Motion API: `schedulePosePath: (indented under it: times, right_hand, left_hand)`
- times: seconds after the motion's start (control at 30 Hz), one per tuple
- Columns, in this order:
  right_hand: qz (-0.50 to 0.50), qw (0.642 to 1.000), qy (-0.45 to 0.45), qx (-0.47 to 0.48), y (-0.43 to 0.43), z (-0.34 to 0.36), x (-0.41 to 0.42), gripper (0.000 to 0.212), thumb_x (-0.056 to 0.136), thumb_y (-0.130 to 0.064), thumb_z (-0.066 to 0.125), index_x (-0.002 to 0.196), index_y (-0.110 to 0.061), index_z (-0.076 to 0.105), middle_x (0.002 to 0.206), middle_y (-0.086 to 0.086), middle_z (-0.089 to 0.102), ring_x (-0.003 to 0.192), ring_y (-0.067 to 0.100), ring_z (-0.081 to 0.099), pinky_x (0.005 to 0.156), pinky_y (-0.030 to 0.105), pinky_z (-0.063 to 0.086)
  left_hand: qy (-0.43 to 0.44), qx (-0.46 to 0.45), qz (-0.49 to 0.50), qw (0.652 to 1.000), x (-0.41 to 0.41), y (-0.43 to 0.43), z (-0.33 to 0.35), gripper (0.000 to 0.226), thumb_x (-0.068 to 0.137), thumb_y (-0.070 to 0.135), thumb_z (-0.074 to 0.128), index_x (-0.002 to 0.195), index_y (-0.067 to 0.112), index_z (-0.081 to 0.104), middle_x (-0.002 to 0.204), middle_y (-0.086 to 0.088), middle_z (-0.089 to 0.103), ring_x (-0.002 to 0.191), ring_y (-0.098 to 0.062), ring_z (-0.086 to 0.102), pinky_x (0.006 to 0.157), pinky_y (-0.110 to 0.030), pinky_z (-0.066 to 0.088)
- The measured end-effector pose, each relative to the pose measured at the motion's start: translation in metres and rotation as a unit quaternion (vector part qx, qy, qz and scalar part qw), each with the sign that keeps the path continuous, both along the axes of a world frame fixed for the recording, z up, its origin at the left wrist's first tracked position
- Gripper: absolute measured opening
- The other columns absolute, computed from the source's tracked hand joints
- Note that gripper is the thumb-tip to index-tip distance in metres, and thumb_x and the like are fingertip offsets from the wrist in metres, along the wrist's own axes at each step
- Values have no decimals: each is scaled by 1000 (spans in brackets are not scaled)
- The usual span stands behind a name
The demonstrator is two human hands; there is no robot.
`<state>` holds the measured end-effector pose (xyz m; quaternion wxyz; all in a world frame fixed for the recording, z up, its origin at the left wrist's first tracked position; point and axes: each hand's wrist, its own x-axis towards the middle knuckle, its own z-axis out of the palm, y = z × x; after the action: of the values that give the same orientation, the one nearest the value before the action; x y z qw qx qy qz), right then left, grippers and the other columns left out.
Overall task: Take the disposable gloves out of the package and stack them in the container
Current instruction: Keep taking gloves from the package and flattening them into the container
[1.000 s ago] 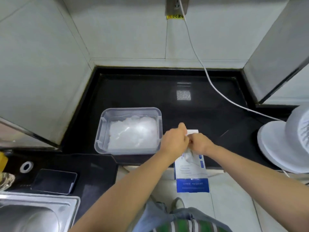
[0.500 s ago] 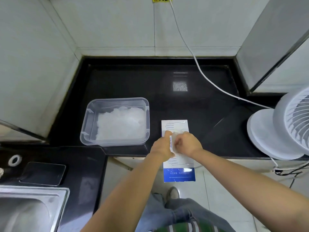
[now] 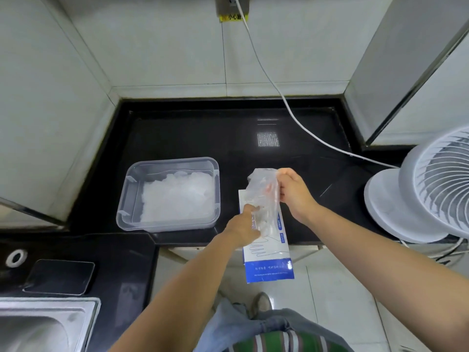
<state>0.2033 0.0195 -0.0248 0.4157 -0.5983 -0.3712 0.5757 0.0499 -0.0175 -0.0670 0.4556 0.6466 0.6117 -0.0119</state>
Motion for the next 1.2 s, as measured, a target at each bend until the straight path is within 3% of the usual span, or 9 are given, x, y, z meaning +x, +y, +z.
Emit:
schedulePosePath:
  times: [0.13, 0.33, 0.43, 0.6, 0.77, 0.93, 1.03, 1.1, 1.2]
  right_hand:
    - [-37, 998, 37, -31, 5, 8, -3, 16, 96, -11, 44, 95, -10, 60, 93, 10, 60, 89, 23, 58, 83, 39, 49]
    - [4, 997, 60, -53, 3, 14, -18, 17, 97, -12, 49, 101, -3, 63, 81, 11, 64, 73, 22, 63, 65, 30, 53]
    - [17, 998, 42, -49, 3, 16, -28, 17, 96, -12, 52, 100, -3, 65, 89, 16, 66, 81, 28, 65, 77, 39, 54]
    - [78, 994, 28, -77, 5, 20, -47, 33, 101, -32, 47, 98, -7, 69, 97, 18, 68, 85, 27, 66, 78, 35, 52]
    - [190, 973, 111, -63, 15, 20, -56, 77, 85, -78, 42, 135, -21, 56, 129, 3, 66, 120, 18, 62, 104, 39, 44]
    - [246, 967, -69, -15, 23, 20, -81, 52, 85, -25, 76, 132, -19, 52, 112, 6, 69, 102, 15, 67, 90, 28, 50]
    - [172, 983, -61, -15, 30, 21, -95, 9, 93, -6, 64, 100, -2, 64, 78, 12, 65, 65, 17, 60, 61, 25, 52]
    - [127, 990, -51, -32, 37, 24, -101, 10, 96, -2, 57, 90, -1, 65, 72, 12, 61, 55, 16, 56, 53, 25, 50]
    - [107, 990, -68, -63, 48, 26, -108, 10, 96, 0, 54, 91, 0, 62, 74, 16, 58, 53, 17, 55, 53, 27, 52]
  left_hand:
    - [-157, -15, 198, 968, -3, 15, 28, 22, 101, 23, 42, 119, 13, 48, 103, -10, 59, 74, -19, 57, 69, -30, 50]
    - [-341, -74, 351, 869, -9, 35, 67, 37, 97, 43, 42, 112, 15, 61, 100, -4, 69, 91, -20, 65, 85, -31, 53]
    - [-275, -52, 340, 898, -17, 41, 75, 17, 95, 35, 53, 92, 20, 61, 101, -7, 68, 91, -18, 62, 87, -33, 51]
    - [-280, 31, 385, 879, -36, 49, 74, 20, 93, 10, 57, 76, 18, 61, 88, -6, 66, 78, -17, 62, 82, -37, 55]
    - [-19, 220, 323, 920, -67, 55, 76, 17, 98, 16, 46, 99, 7, 61, 82, -1, 56, 77, -19, 58, 66, -24, 44]
    - [34, 258, 292, 921, -105, 62, 78, 16, 98, 21, 45, 97, 7, 54, 81, -4, 56, 75, -20, 56, 66, -27, 42]
    - [35, 261, 272, 926, -129, 68, 69, 22, 98, 26, 46, 94, 8, 58, 74, -1, 55, 70, -15, 53, 59, -24, 39]
    - [30, 251, 282, 925, -150, 68, 64, 29, 99, 30, 45, 94, 6, 60, 72, -2, 55, 70, -17, 55, 55, -24, 37]
    - [35, 259, 279, 924, -178, 65, 55, 32, 98, 35, 46, 96, 7, 61, 85, -9, 64, 82, -27, 61, 71, -36, 47]
